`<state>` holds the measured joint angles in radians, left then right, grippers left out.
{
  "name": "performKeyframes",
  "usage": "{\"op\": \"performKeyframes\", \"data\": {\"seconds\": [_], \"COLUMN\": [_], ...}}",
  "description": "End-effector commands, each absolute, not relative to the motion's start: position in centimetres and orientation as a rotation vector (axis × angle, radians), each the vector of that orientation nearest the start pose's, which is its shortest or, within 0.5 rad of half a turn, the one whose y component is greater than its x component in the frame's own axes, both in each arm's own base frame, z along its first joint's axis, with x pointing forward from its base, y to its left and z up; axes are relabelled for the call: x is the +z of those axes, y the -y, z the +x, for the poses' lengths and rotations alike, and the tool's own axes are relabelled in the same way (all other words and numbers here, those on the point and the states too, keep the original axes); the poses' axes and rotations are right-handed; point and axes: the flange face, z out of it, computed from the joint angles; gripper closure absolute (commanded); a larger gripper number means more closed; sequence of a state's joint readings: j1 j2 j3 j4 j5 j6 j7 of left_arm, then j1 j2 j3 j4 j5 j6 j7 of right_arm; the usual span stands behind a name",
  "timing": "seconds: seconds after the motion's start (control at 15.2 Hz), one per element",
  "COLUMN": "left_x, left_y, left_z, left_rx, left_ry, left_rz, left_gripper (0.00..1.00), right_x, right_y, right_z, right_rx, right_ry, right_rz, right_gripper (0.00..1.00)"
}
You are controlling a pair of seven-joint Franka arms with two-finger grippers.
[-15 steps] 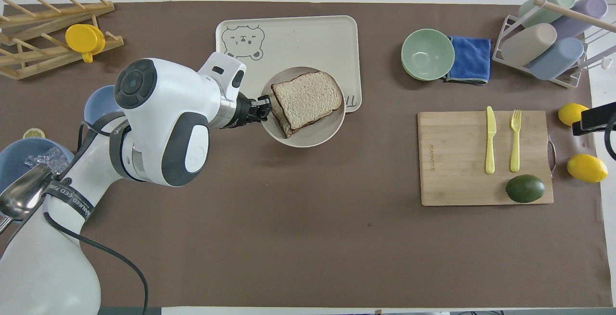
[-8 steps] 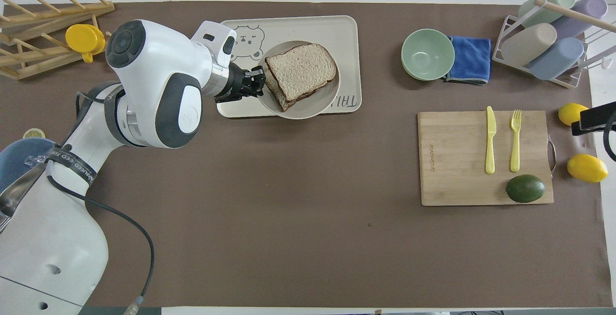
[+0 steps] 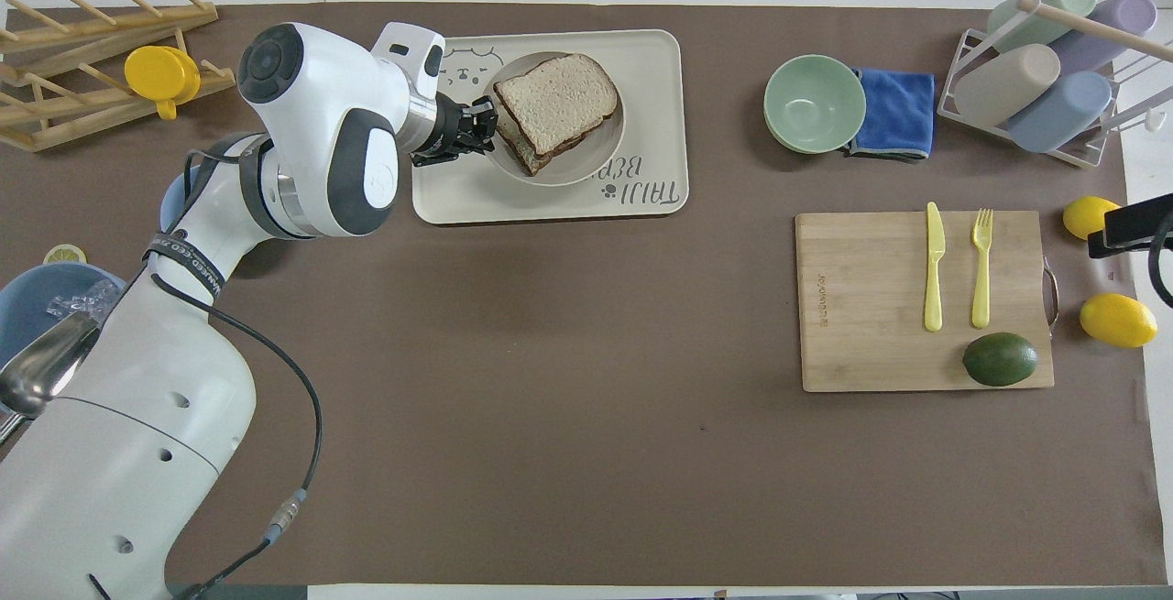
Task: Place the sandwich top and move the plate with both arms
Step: 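Lower the plate onto the bear tray and open the left gripper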
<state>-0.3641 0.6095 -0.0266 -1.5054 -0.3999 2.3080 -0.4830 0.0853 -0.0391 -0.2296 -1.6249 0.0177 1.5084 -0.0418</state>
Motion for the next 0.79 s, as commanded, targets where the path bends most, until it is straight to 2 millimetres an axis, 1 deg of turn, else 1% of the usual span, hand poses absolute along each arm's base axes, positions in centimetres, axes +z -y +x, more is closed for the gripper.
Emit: {"op": "performKeyframes", "data": {"seconds": [0.0, 0.13, 0.33, 0.39, 0.46, 0.53, 0.66, 0.72], "left_x": [32.6, 30.8, 30.5, 30.4, 30.4, 30.7, 31.2, 31.8], "left_y": [27.9, 28.0, 27.8, 27.8, 27.8, 27.9, 27.4, 27.3], "left_z": [67.3, 66.1, 65.4, 65.3, 65.2, 65.2, 65.4, 65.5], "left_rx": [-0.089, -0.13, -0.119, -0.103, -0.082, -0.079, -0.06, -0.039], "left_ry": [0.617, 0.61, 0.591, 0.573, 0.54, 0.5, 0.479, 0.473], "left_rz": [-3.468, -3.448, -3.443, -3.443, -3.441, -3.43, -3.416, -3.416], "left_gripper": [1.0, 1.0, 1.0, 0.71, 0.28, 0.0, 0.0, 0.0], "right_x": [61.3, 61.4, 61.4, 61.4, 61.4, 61.4, 61.3, 61.4], "right_y": [7.6, 7.6, 7.6, 7.6, 7.6, 7.6, 7.6, 7.6], "right_z": [52.7, 52.7, 52.7, 52.7, 52.7, 52.7, 52.7, 52.7], "right_rx": [0.12, 0.118, 0.12, 0.118, 0.118, 0.118, 0.12, 0.118], "right_ry": [-0.182, -0.182, -0.182, -0.182, -0.182, -0.182, -0.182, -0.182], "right_rz": [-3.104, -3.105, -3.105, -3.105, -3.105, -3.105, -3.104, -3.105], "right_gripper": [0.0, 0.0, 0.0, 0.0, 0.0, 0.0, 0.0, 0.0]}}
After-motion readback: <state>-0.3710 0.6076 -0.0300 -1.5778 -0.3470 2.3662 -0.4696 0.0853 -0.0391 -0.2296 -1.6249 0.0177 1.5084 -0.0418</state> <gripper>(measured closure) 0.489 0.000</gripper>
